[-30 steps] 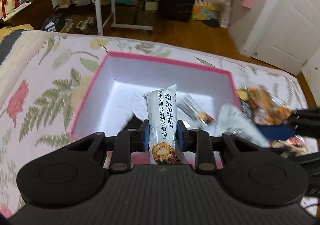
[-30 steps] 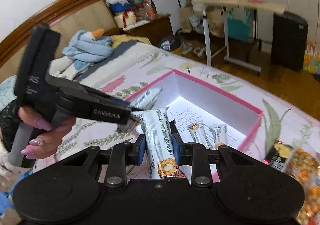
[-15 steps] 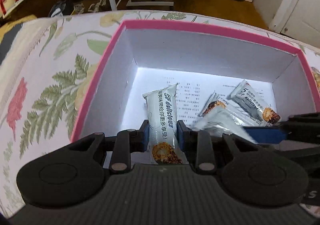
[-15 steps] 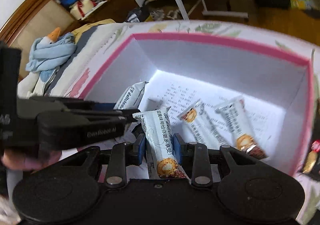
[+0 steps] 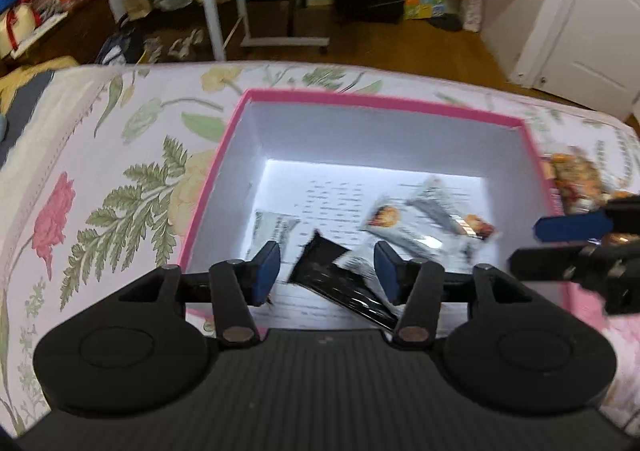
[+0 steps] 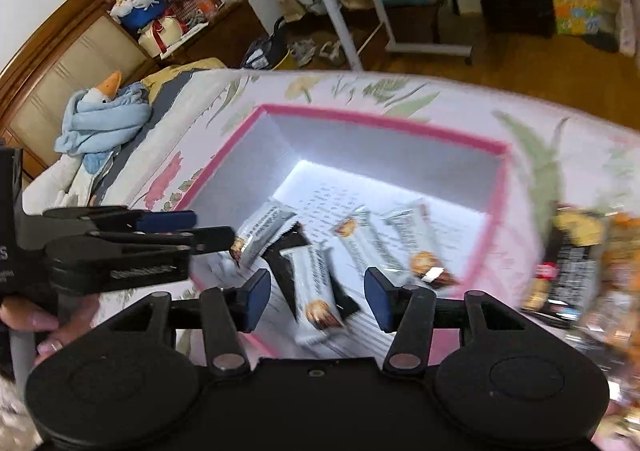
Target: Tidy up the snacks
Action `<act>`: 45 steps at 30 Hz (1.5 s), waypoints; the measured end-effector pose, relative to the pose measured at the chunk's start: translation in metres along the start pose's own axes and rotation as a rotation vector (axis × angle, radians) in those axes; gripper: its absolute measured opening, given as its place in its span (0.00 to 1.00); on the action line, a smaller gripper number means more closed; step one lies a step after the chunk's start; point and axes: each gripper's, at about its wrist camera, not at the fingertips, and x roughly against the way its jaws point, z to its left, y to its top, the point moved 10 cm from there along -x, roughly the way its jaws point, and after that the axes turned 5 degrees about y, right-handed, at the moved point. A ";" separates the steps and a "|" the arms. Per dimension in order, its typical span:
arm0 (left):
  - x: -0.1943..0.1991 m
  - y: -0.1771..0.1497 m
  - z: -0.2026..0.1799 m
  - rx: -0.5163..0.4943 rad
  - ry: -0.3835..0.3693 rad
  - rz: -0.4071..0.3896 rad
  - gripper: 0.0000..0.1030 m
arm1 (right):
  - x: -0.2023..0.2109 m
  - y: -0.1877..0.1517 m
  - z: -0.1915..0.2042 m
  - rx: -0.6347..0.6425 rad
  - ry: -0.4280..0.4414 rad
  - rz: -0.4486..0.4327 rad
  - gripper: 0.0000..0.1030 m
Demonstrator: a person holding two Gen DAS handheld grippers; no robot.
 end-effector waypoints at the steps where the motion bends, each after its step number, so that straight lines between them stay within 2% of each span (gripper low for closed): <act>1: 0.011 0.000 -0.005 -0.015 -0.007 -0.008 0.53 | 0.015 -0.001 -0.003 0.008 -0.017 -0.004 0.57; 4: 0.040 0.001 -0.024 -0.058 -0.046 -0.027 0.59 | 0.058 -0.006 -0.012 0.016 -0.066 -0.012 0.59; 8: 0.069 0.001 -0.052 -0.096 -0.105 -0.045 0.59 | 0.116 -0.016 -0.035 0.009 -0.133 -0.012 0.61; 12: 0.087 0.005 -0.085 -0.160 -0.125 -0.076 0.59 | 0.166 -0.022 -0.065 0.063 -0.276 -0.037 0.71; 15: 0.093 0.004 -0.115 -0.204 -0.165 -0.083 0.61 | 0.195 -0.029 -0.094 0.050 -0.335 -0.044 0.72; 19: 0.090 0.000 -0.155 -0.225 -0.240 -0.068 0.62 | 0.221 -0.043 -0.129 0.008 -0.326 -0.101 0.75; 22: 0.081 -0.001 -0.188 -0.224 -0.297 -0.071 0.62 | 0.229 -0.057 -0.163 -0.010 -0.358 -0.173 0.75; 24: 0.069 -0.001 -0.212 -0.236 -0.326 -0.071 0.62 | 0.226 -0.067 -0.184 0.000 -0.398 -0.149 0.75; 26: 0.056 -0.003 -0.235 -0.243 -0.366 -0.049 0.60 | 0.223 -0.076 -0.209 -0.044 -0.416 -0.122 0.75; 29: 0.035 -0.004 -0.265 -0.244 -0.421 -0.015 0.60 | 0.224 -0.089 -0.247 -0.169 -0.386 -0.158 0.75; 33: 0.005 -0.002 -0.300 -0.251 -0.453 -0.009 0.58 | 0.217 -0.114 -0.291 -0.338 -0.302 -0.212 0.74; 35: -0.011 0.001 -0.314 -0.244 -0.453 -0.011 0.58 | 0.207 -0.126 -0.310 -0.416 -0.276 -0.213 0.69; 36: -0.020 0.004 -0.320 -0.244 -0.428 -0.028 0.58 | 0.202 -0.132 -0.316 -0.439 -0.272 -0.206 0.64; 38: -0.036 0.008 -0.328 -0.263 -0.361 -0.079 0.58 | 0.192 -0.140 -0.325 -0.457 -0.253 -0.189 0.60; 39: -0.043 0.009 -0.333 -0.271 -0.359 -0.086 0.58 | 0.188 -0.142 -0.327 -0.459 -0.244 -0.186 0.58; 41: -0.054 0.010 -0.339 -0.246 -0.389 -0.056 0.58 | 0.181 -0.144 -0.329 -0.471 -0.220 -0.184 0.58; 45: -0.064 0.002 -0.348 -0.184 -0.492 0.000 0.49 | 0.176 -0.144 -0.323 -0.462 -0.174 -0.204 0.44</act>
